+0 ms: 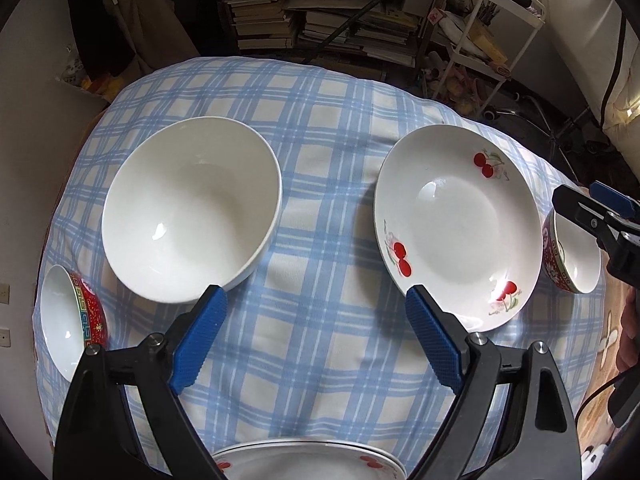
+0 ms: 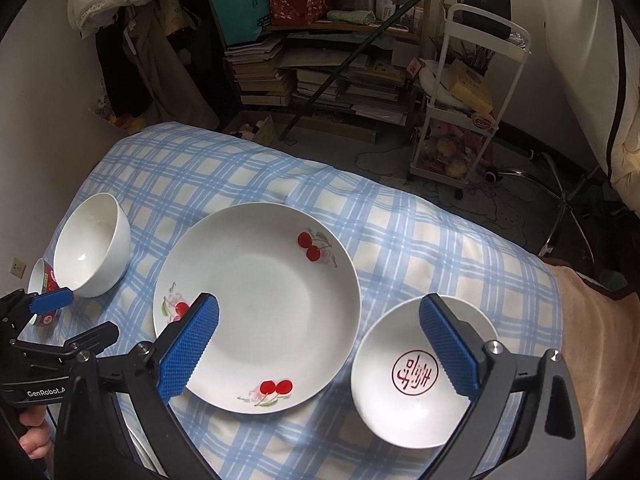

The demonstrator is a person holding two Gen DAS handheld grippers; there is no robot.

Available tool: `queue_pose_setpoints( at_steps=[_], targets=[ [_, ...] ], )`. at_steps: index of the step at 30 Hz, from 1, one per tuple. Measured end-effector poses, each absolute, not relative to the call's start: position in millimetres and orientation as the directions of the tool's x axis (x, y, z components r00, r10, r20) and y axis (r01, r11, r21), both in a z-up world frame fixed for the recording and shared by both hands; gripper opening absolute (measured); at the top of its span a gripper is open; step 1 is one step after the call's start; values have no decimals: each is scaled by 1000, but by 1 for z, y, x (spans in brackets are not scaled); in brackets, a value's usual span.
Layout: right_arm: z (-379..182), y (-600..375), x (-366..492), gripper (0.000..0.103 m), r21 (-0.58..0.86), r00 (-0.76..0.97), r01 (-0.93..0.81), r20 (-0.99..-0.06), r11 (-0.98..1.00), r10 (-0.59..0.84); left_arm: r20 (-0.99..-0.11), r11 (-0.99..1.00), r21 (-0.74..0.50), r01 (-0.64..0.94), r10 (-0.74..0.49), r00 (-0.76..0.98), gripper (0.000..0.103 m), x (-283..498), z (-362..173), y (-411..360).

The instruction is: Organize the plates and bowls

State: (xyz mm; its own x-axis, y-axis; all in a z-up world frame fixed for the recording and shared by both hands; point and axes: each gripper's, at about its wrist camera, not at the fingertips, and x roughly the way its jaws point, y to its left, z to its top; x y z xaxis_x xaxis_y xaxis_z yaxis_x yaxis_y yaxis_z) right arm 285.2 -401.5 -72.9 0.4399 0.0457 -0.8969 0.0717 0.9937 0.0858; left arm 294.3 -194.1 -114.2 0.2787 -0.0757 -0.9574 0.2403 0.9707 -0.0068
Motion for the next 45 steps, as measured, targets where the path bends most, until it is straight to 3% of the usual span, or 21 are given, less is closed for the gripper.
queue_pose_setpoints(
  at_steps=[5,7,19,24,27,29,34,37,40,45],
  targets=[
    [-83,-411,303,101,108,415,69,-907,992,70,-959,972,-30,231,-93,267,90,302,-119,-204],
    [-89,-413,310,91,108,392,60,-917,992,77,-960,972,-31,234,-94,262,90,304,-122,-210],
    [-112,-430,328,83,119,340,87,-937,989,82,-963,964,-51,259,-116,244,88,313,-130,-231],
    [-121,-434,332,64,149,316,100,-942,984,110,-969,967,-88,240,-139,205,68,319,-140,-231],
    [-124,-432,334,47,139,303,91,-947,986,106,-972,967,-104,232,-148,183,54,320,-149,-230],
    [-127,-432,336,33,140,288,87,-951,986,110,-974,967,-133,217,-168,152,32,321,-157,-228],
    [-136,-430,338,14,134,252,73,-961,988,111,-967,968,-193,160,-215,134,30,323,-171,-220],
    [-142,-429,339,12,124,238,70,-966,990,104,-960,964,-216,158,-239,146,25,325,-172,-219],
    [-144,-432,340,12,140,238,84,-964,987,117,-949,954,-247,171,-273,155,13,327,-175,-222],
    [-143,-433,338,12,158,239,119,-963,980,126,-953,958,-213,192,-247,178,14,327,-170,-228]
  ],
)
